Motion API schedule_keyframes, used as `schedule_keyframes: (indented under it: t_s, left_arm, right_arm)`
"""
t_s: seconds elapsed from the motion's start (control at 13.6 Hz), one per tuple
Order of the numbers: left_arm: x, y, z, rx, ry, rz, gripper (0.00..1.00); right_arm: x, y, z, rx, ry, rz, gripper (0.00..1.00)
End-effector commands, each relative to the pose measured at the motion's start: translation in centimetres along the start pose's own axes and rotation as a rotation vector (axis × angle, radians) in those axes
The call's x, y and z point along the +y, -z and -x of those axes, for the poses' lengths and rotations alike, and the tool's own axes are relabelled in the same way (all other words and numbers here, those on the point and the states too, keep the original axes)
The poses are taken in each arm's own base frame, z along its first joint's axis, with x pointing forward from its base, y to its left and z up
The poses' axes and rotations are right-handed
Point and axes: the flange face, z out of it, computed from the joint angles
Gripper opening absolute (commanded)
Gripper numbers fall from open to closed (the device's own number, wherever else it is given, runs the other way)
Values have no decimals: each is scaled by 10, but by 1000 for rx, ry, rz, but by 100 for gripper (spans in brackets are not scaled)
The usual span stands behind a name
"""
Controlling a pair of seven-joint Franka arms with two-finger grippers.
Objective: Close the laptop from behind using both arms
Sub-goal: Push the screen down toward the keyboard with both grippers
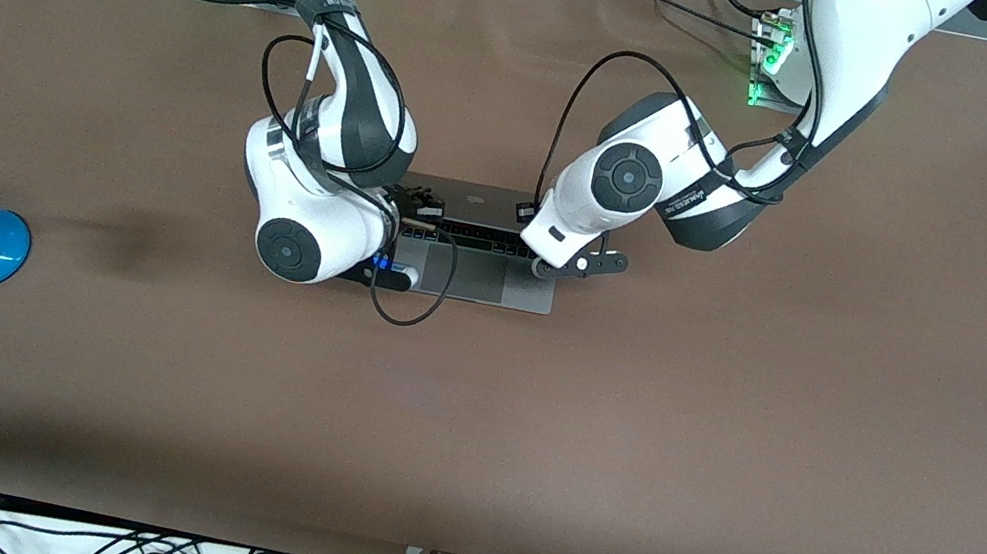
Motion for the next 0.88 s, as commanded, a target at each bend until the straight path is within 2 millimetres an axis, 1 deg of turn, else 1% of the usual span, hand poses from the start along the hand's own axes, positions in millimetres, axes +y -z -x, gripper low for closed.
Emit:
schedule_keyframes:
  t_s: [0.0,0.07,0.15,0.22,0.66,0.73,0.81]
  left_arm:
    - [8,-4,-12,27,9,-7,0]
    - [9,-8,-16,19,12,-7,0]
    - [8,-7,-21,24,18,-5,0]
    - [9,-11,-21,25,18,-10,0]
    - [8,-24,-31,42,30,-35,0]
    - [8,-24,-34,51,33,-27,0]
    - [7,-28,-36,48,34,-26,0]
  right_arm:
    - [0,1,-5,29,21,2,13]
    - [1,-2,-8,33,42,2,13]
    - [3,-3,-13,43,71,-4,13]
    - [5,-6,-18,48,89,-6,13]
    - [10,-12,-28,79,90,28,13]
    - [10,-13,-31,90,103,32,13]
    - [10,-13,-32,98,115,32,13]
